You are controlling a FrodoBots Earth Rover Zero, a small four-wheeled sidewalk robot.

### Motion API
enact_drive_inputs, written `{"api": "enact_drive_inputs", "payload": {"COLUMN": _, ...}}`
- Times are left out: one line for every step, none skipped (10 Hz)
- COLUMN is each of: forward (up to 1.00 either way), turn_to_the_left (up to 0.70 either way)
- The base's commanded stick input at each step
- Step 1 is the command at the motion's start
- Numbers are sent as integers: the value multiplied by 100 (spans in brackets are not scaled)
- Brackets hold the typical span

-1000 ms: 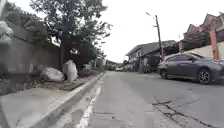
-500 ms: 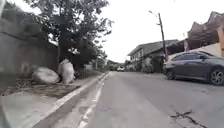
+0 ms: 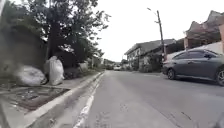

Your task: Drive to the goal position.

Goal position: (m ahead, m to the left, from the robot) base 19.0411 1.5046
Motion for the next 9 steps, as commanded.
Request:
{"api": "enact_drive_inputs", "payload": {"forward": 100, "turn_to_the_left": 0}}
{"api": "enact_drive_inputs", "payload": {"forward": 100, "turn_to_the_left": 0}}
{"api": "enact_drive_inputs", "payload": {"forward": 100, "turn_to_the_left": 0}}
{"api": "enact_drive_inputs", "payload": {"forward": 100, "turn_to_the_left": 0}}
{"api": "enact_drive_inputs", "payload": {"forward": 100, "turn_to_the_left": 0}}
{"api": "enact_drive_inputs", "payload": {"forward": 100, "turn_to_the_left": 0}}
{"api": "enact_drive_inputs", "payload": {"forward": 100, "turn_to_the_left": 0}}
{"api": "enact_drive_inputs", "payload": {"forward": 100, "turn_to_the_left": 0}}
{"api": "enact_drive_inputs", "payload": {"forward": 100, "turn_to_the_left": 0}}
